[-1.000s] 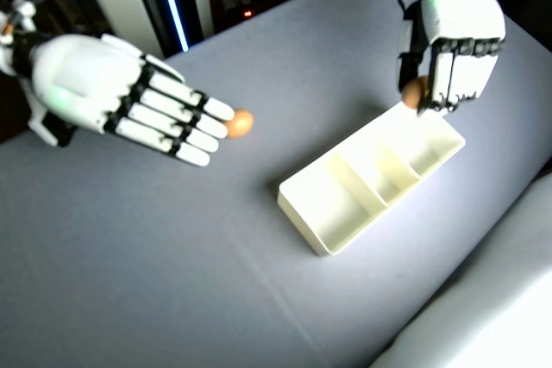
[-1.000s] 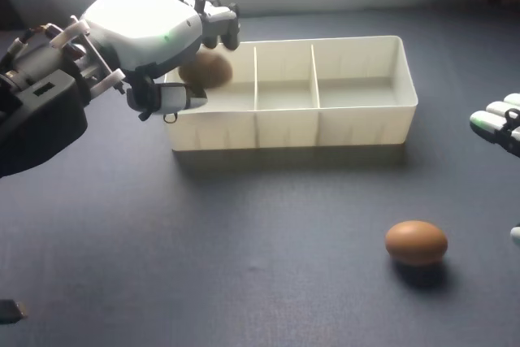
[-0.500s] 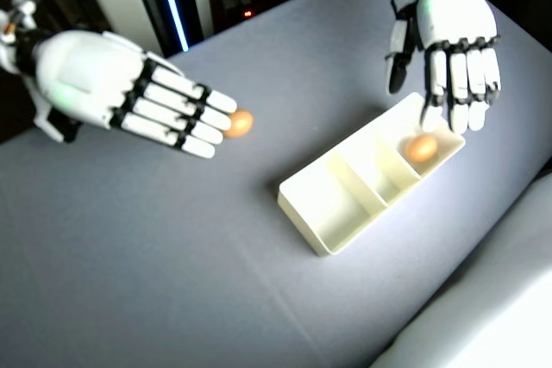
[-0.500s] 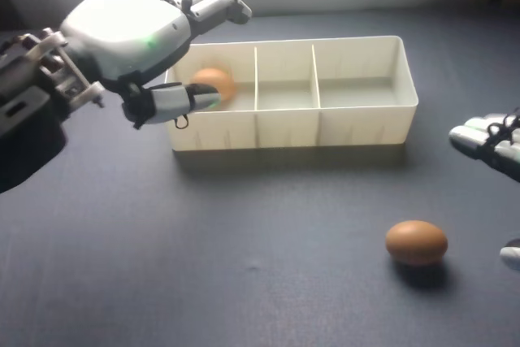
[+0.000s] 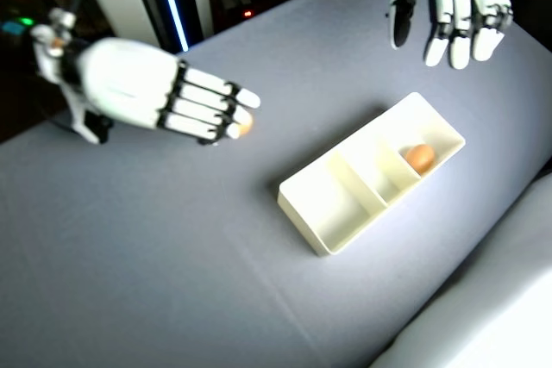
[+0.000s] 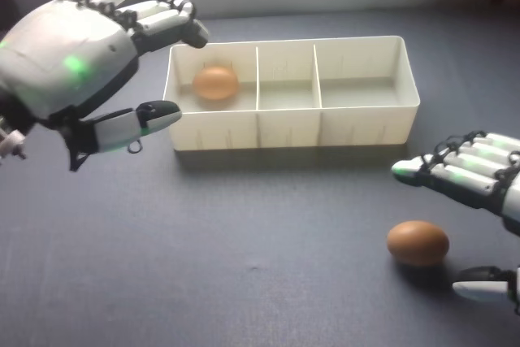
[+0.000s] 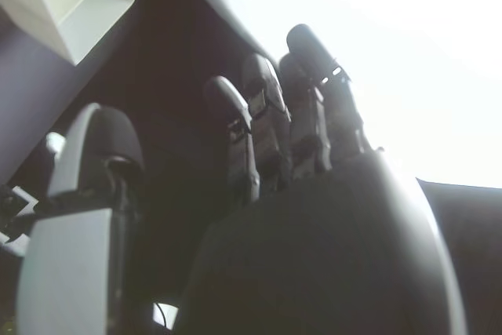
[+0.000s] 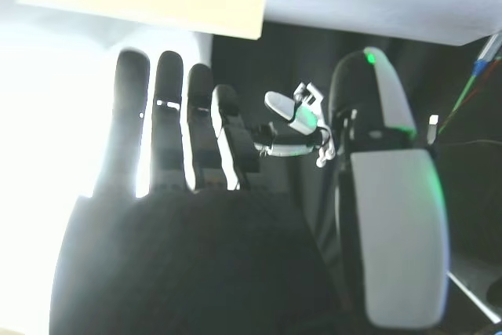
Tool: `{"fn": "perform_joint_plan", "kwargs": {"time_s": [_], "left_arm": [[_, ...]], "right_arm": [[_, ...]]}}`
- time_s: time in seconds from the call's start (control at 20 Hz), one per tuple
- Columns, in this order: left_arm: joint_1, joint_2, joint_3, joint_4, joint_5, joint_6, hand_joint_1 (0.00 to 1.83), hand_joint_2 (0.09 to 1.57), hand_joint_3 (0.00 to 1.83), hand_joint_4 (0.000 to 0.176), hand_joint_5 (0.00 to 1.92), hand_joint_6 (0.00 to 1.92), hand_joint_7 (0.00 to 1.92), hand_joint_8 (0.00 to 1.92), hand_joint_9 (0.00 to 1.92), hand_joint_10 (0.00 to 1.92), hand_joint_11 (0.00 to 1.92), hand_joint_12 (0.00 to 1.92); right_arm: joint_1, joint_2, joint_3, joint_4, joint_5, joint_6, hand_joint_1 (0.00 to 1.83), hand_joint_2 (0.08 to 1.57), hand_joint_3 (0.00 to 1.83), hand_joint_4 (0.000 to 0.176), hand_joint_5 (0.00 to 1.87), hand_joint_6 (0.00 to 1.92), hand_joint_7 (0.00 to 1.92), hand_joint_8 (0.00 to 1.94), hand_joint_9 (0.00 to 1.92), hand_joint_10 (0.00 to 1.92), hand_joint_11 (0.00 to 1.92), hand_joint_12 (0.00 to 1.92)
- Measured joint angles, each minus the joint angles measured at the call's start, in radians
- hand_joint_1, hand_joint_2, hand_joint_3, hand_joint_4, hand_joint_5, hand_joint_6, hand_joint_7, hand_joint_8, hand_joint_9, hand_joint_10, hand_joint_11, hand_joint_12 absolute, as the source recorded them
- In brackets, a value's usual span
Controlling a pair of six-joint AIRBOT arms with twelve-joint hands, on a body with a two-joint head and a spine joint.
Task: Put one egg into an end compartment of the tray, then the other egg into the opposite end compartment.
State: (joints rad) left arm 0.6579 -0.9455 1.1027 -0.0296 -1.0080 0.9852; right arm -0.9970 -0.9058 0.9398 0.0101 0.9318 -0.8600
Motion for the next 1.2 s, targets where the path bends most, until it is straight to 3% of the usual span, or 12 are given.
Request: {"fn": "perform_joint_plan", "kwargs": {"time_s": [0.05,0.3,0.45,0.5,0.6,0.65,0.7,0.85,0.9,1.0,1.1,1.2], "left_arm": [[0.016,0.012,-0.009,-0.001,-0.027,-0.013,0.79,1.24,0.01,0.000,0.42,0.53,0.43,0.03,0.07,0.64,0.00,1.33],[0.076,0.042,-0.045,0.014,-0.097,-0.018,0.79,1.27,0.00,0.000,0.60,0.18,0.50,0.01,0.22,0.39,0.00,1.30],[0.084,0.057,-0.053,0.009,-0.116,-0.018,0.77,1.28,0.00,0.000,0.64,0.10,0.51,0.00,0.26,0.29,0.00,1.28],[0.090,0.059,-0.053,0.004,-0.130,-0.018,0.78,1.28,0.00,0.000,0.65,0.09,0.50,0.00,0.25,0.25,0.00,1.25],[0.095,0.059,-0.053,0.004,-0.134,-0.018,0.79,1.28,0.00,0.000,0.65,0.07,0.50,0.00,0.27,0.21,0.00,1.22],[0.100,0.059,-0.053,0.000,-0.133,-0.018,0.78,1.29,0.00,0.000,0.61,0.03,0.47,0.00,0.29,0.15,0.00,1.20],[0.108,0.059,-0.053,-0.006,-0.134,-0.018,0.76,1.30,0.00,0.000,0.59,0.02,0.46,0.00,0.30,0.13,0.00,1.17],[0.121,0.067,-0.053,-0.016,-0.130,-0.018,0.75,1.30,0.00,0.000,0.57,0.01,0.48,0.00,0.33,0.13,0.00,1.25],[0.122,0.068,-0.053,-0.029,-0.134,-0.017,0.75,1.30,0.00,0.000,0.57,0.01,0.49,0.00,0.34,0.12,0.00,1.24],[0.127,0.069,-0.053,-0.038,-0.144,-0.018,0.75,1.30,0.00,0.000,0.61,0.02,0.53,0.02,0.36,0.12,0.00,1.21],[0.137,0.069,-0.055,-0.038,-0.150,-0.017,0.76,1.30,0.00,0.000,0.64,0.03,0.57,0.02,0.40,0.13,0.00,1.21],[0.153,0.070,-0.057,-0.047,-0.154,-0.018,0.77,1.30,0.00,0.000,0.65,0.03,0.59,0.02,0.41,0.13,0.00,1.22]], "right_arm": [[0.010,-0.011,0.012,-0.001,-0.026,0.000,0.74,1.12,0.00,0.000,0.06,0.19,0.17,0.24,0.00,0.72,0.00,1.43],[0.040,-0.061,0.053,0.007,-0.099,0.000,0.76,1.14,0.00,0.000,0.14,0.13,0.27,0.07,0.00,0.67,0.00,1.49],[0.051,-0.080,0.066,0.002,-0.130,0.000,0.82,1.13,0.00,0.000,0.21,0.14,0.34,0.07,0.00,0.79,0.00,1.55],[0.061,-0.092,0.077,0.006,-0.139,-0.001,0.90,1.16,0.00,0.000,0.32,0.18,0.53,0.16,0.04,1.10,0.00,1.66],[0.072,-0.106,0.089,0.005,-0.154,0.000,0.96,1.18,0.00,0.000,0.39,0.24,0.60,0.37,0.13,1.24,0.00,1.75],[0.084,-0.122,0.101,0.008,-0.168,-0.001,1.20,1.25,0.00,0.000,0.68,1.14,0.79,1.53,0.79,1.62,0.73,1.85],[0.094,-0.129,0.105,0.007,-0.168,-0.002,1.20,1.27,0.00,0.000,0.69,1.17,0.76,1.64,0.82,1.68,0.83,1.84],[0.101,-0.126,0.097,-0.010,-0.174,-0.002,1.31,1.25,0.00,0.000,0.66,1.16,0.75,1.50,0.76,1.70,0.71,1.88],[0.102,-0.113,0.082,-0.025,-0.175,-0.002,1.22,1.27,0.01,0.000,0.66,1.21,0.74,1.64,0.80,1.79,0.83,1.91],[0.103,-0.072,0.048,-0.047,-0.134,-0.001,1.21,1.26,0.00,0.000,0.68,1.24,0.78,1.60,0.92,1.67,0.95,1.82],[0.119,-0.031,0.027,-0.064,-0.074,-0.002,1.35,1.23,0.00,0.000,0.73,1.09,0.82,1.36,0.73,1.72,0.73,1.91],[0.156,-0.007,0.017,-0.076,-0.038,-0.002,1.35,1.23,0.00,0.000,0.74,1.07,0.85,1.36,0.69,1.74,0.70,1.92]]}}
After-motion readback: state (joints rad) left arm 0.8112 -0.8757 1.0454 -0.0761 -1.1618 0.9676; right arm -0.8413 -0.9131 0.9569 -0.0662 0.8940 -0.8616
